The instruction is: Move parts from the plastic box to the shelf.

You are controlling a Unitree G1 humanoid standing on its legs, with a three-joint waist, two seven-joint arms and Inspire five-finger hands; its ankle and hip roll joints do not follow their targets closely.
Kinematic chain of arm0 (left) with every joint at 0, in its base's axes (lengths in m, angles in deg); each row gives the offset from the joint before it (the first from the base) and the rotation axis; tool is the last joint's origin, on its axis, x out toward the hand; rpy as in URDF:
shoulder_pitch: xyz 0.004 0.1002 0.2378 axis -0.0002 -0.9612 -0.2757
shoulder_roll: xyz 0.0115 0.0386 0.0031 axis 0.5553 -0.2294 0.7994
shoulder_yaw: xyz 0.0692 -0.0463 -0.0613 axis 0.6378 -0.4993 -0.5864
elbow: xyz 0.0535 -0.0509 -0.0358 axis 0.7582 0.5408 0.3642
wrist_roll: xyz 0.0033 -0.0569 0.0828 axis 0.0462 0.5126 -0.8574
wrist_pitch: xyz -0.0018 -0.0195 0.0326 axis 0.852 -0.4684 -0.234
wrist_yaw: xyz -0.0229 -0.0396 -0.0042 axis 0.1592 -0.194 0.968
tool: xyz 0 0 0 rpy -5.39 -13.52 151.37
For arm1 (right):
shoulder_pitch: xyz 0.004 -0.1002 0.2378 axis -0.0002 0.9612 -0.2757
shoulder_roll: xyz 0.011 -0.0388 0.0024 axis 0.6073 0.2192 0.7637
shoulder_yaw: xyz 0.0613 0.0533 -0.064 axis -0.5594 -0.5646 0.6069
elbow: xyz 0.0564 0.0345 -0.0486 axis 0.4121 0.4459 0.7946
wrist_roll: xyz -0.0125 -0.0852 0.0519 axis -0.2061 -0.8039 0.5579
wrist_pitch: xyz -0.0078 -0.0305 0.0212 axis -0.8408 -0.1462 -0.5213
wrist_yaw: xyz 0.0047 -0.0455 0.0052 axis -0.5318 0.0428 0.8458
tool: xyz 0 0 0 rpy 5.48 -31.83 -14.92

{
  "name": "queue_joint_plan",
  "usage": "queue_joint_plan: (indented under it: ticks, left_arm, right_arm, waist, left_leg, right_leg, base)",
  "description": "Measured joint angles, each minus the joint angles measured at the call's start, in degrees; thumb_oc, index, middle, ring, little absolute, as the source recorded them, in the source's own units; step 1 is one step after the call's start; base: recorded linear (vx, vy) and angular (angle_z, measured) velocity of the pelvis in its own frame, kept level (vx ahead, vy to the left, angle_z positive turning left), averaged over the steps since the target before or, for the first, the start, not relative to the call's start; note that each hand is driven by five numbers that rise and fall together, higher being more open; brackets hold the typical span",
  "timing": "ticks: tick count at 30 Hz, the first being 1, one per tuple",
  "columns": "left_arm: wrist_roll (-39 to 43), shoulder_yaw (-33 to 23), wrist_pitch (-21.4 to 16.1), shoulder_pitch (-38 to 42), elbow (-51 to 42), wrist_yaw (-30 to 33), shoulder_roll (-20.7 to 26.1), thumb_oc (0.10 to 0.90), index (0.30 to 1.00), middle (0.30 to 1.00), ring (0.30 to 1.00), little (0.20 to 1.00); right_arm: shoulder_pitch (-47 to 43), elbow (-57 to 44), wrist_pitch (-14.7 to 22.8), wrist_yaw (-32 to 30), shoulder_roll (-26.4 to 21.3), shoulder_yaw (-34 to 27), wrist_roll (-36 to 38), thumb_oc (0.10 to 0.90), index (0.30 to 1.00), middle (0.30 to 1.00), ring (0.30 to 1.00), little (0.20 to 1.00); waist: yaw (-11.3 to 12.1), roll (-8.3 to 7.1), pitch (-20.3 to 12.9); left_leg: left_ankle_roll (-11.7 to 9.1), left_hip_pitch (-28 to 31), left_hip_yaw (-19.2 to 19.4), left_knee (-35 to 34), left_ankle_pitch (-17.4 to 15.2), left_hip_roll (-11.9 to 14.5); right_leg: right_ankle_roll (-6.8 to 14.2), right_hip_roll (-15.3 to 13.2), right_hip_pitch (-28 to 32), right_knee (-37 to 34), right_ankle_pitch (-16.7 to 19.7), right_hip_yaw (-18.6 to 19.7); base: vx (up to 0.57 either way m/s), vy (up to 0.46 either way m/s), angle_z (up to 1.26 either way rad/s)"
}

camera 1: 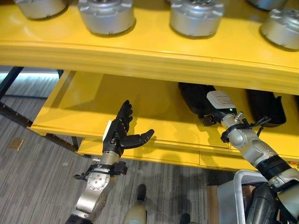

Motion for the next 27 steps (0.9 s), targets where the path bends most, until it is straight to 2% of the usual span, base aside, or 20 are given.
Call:
queue_joint_plan:
  ticks: [1,2,3,4,5,9,11,13,21,27]
  left_arm:
    - [0.01,0.00,-0.10,0.03,-0.02,0.04,0.37,0.900,1.000,1.000,1.000,1.000]
    - [0.00,0.01,-0.30,0.99,0.00,0.16,2.24,0.900,1.000,1.000,1.000,1.000]
    - [0.00,0.01,-0.24,1.51,0.09,0.19,2.59,0.900,1.000,1.000,1.000,1.000]
    - [0.00,0.01,-0.23,1.67,0.18,0.21,2.74,0.900,1.000,1.000,1.000,1.000]
    - [0.01,-0.07,-0.30,1.97,0.28,0.71,3.06,0.900,1.000,1.000,1.000,1.000]
    - [-0.04,-0.56,-0.78,4.85,0.29,2.22,3.36,0.900,1.000,1.000,1.000,1.000]
    - [-0.04,-0.40,-1.13,6.72,0.25,2.55,3.31,0.900,1.000,1.000,1.000,1.000]
    - [-0.03,-0.33,-1.50,7.31,0.15,2.57,3.33,0.900,1.000,1.000,1.000,1.000]
    - [-0.02,0.58,-1.51,9.38,-0.06,2.64,3.38,0.900,1.000,1.000,1.000,1.000]
    - [-0.04,1.39,-1.51,11.16,-0.60,2.76,3.43,0.900,1.000,1.000,1.000,1.000]
  right_arm:
    - [-0.81,0.48,0.01,-0.18,0.23,0.06,0.14,0.400,0.300,0.300,0.300,0.300]
    - [-6.39,3.64,0.14,-0.55,0.94,1.01,1.79,0.400,0.300,0.300,0.300,0.300]
    - [-8.18,4.34,-0.07,-0.63,0.95,1.00,2.23,0.400,0.300,0.300,0.300,0.300]
    - [-8.71,4.36,-0.38,-0.72,0.95,0.97,2.26,0.400,0.300,0.300,0.300,0.300]
    - [-10.18,5.74,-0.22,-1.64,1.76,0.97,3.76,0.400,0.300,0.300,0.300,0.300]
    - [-16.00,10.61,0.07,-4.17,1.84,1.53,8.43,0.400,0.300,0.300,0.300,0.300]
    - [-19.46,14.11,-0.86,-4.40,1.80,1.76,9.08,0.400,0.300,0.300,0.300,0.300]
    - [-21.67,17.04,-1.00,-4.60,2.30,1.91,11.21,0.400,0.300,0.300,0.300,0.300]
    - [-27.54,25.98,-0.44,-5.18,5.97,2.61,16.13,0.400,0.300,0.300,0.300,0.300]
    - [-28.83,27.34,-1.30,-5.28,6.03,3.84,16.32,0.400,0.300,0.300,0.300,0.300]
  waist:
    - [0.29,0.02,0.52]
    - [0.82,0.32,3.42]
    - [1.09,0.46,4.41]
    - [1.23,0.48,4.77]
    - [1.85,0.26,5.72]
    - [2.30,0.06,8.87]
    - [2.50,0.39,10.21]
    - [2.57,0.53,10.42]
    - [2.47,0.57,10.43]
    - [2.10,0.61,10.45]
  left_leg:
    - [-0.01,-0.47,0.00,0.33,0.00,0.02]
    - [-0.13,-3.16,0.30,2.47,-0.57,0.21]
    - [-0.14,-4.43,0.38,3.12,-0.56,0.29]
    - [-0.16,-5.01,0.37,3.29,-0.54,0.23]
    - [-0.06,-7.36,0.46,5.47,-0.85,-0.10]
    - [0.04,-13.54,0.13,13.15,-3.37,-1.25]
    - [-0.14,-14.91,-0.04,16.36,-4.71,-1.46]
    - [0.23,-16.65,-0.08,18.44,-5.68,-1.46]
    - [0.00,-19.68,-0.30,22.11,-6.28,-1.70]
    - [-0.03,-22.49,-1.12,28.11,-8.53,-2.10]
  right_leg:
    - [-0.08,-0.13,-1.00,1.25,-0.52,0.14]
    - [-0.29,-1.03,-5.96,7.88,-2.96,1.32]
    - [-0.36,-1.35,-7.77,9.93,-3.55,1.53]
    - [-0.43,-1.47,-8.51,10.61,-3.73,1.59]
    - [-0.64,-2.27,-11.68,14.34,-4.71,1.78]
    - [-1.24,-4.28,-18.09,23.74,-8.38,2.91]
    - [-1.22,-4.85,-19.35,26.96,-10.04,3.29]
    - [-1.89,-5.26,-21.34,29.89,-11.11,3.66]
    - [-3.07,-5.69,-25.02,35.84,-12.99,4.48]
    - [-3.92,-6.37,-26.91,40.71,-15.33,4.76]
  base:
    - [-0.09,0.026,-0.08]
    - [-0.13,0.020,-0.11]
    - [-0.11,0.017,-0.09]
    - [-0.14,0.013,-0.02]
    - [-0.06,0.017,0.03]
    - [-0.05,0.011,0.08]
    - [-0.02,0.010,0.00]
    - [-0.01,0.001,0.05]
    - [-0.02,0.001,0.00]
    - [-0.02,-0.016,0.06]
